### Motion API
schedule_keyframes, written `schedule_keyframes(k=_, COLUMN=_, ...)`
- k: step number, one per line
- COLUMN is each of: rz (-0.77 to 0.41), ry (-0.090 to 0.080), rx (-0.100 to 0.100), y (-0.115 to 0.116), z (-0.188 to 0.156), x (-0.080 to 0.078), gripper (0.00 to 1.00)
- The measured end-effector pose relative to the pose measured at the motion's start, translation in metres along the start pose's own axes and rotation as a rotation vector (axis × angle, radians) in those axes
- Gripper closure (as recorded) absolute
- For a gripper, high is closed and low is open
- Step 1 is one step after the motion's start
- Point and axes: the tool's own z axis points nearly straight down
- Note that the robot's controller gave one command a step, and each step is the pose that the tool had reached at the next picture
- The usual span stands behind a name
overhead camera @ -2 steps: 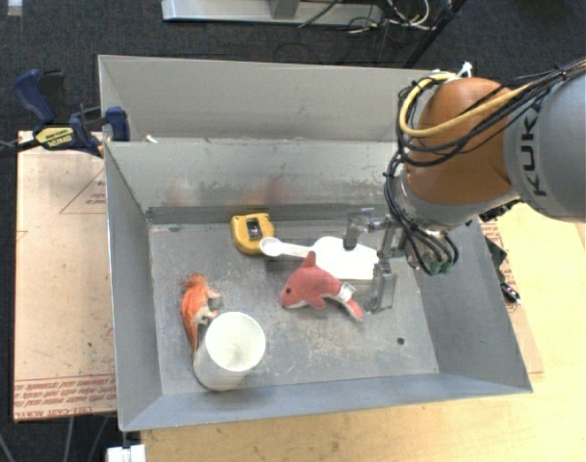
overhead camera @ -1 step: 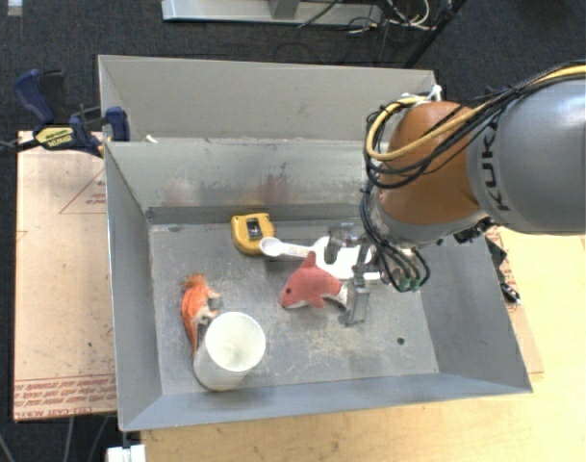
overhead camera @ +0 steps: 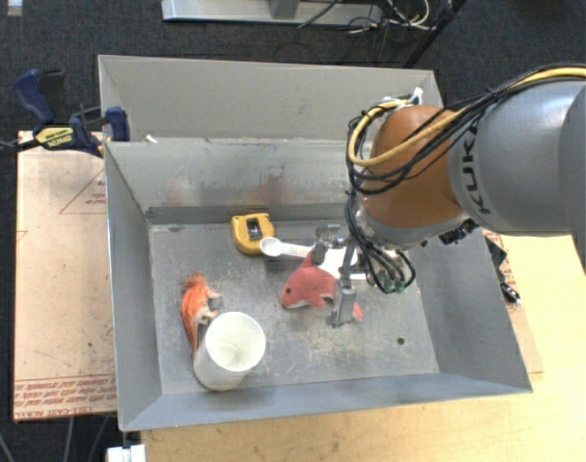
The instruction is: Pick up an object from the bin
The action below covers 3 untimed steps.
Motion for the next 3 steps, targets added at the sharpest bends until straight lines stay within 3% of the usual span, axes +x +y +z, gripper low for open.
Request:
schedule_keyframes(k=1, rz=-0.104, ry=-0.002, rx=-0.001, y=0.006, z=0.013, x=-0.007, gripper=0.00)
schedule_keyframes(k=2, rz=-0.130, ry=-0.001, rx=-0.001, y=0.007, z=0.017, x=-0.009, gripper=0.00)
schedule_keyframes(k=3, rz=-0.214, ry=0.004, rx=-0.002, y=0.006, z=-0.021, x=-0.040, gripper=0.00)
